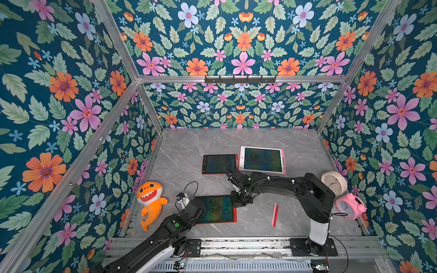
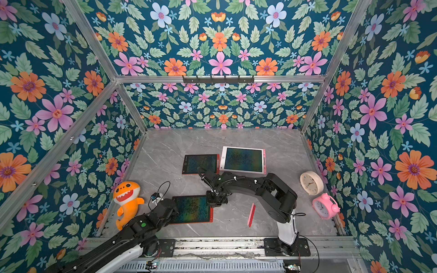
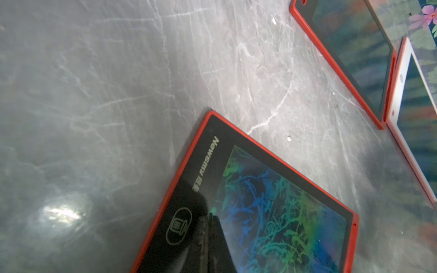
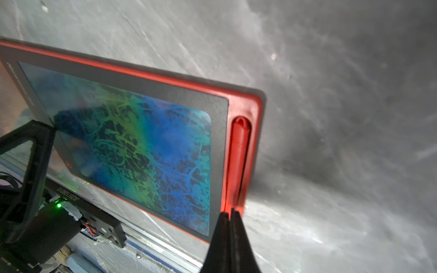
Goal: Place the stylus back onto the writing tablet
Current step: Place the stylus on the writing tablet.
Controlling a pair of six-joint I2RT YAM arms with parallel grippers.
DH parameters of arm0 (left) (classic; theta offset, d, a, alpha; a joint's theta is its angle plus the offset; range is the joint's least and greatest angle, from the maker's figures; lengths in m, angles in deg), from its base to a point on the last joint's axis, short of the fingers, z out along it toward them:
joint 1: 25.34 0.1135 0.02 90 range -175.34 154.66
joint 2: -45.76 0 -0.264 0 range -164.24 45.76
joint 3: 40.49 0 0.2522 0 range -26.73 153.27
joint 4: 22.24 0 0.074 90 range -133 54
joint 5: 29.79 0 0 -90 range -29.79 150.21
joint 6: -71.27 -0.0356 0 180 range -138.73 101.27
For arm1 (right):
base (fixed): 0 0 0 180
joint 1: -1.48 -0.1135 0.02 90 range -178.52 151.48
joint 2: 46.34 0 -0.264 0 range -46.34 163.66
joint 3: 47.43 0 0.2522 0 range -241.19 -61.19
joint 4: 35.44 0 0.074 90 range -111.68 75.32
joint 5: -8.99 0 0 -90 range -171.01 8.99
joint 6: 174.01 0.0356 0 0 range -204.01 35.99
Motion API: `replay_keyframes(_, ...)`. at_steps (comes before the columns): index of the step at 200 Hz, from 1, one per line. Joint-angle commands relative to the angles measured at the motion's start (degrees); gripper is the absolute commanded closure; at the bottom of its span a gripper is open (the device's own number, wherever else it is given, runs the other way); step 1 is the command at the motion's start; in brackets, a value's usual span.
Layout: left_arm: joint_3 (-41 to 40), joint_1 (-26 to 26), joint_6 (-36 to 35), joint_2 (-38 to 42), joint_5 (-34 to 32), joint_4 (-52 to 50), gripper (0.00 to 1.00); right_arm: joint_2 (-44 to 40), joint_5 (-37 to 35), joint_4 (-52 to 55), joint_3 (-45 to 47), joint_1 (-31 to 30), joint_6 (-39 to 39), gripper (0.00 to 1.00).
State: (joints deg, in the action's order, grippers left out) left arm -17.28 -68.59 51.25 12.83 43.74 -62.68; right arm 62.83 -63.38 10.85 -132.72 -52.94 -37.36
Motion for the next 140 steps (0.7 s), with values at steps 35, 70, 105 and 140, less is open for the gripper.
replay_keyframes(35,-1.1,-0.02,1.02,1.7,0.06,-2.77,1.0,2.83,-1.64,1.31,-1.68,-0.04,-0.42,1.0)
replay_keyframes(70,-1.5,-0.05,1.19,1.86,0.24,-2.96,1.0,5.47,-6.01,6.18,-3.03,-0.08,-0.61,1.0)
replay_keyframes(105,-2.11,0.0,1.57,1.66,0.87,-2.16,1.0,7.89,-7.53,7.11,-1.83,-0.06,-0.22,1.0)
replay_keyframes(140,-2.32,0.0,1.57,1.69,0.99,-2.24,1.0,6.14,-5.4,2.54,1.33,-0.07,0.55,1.0)
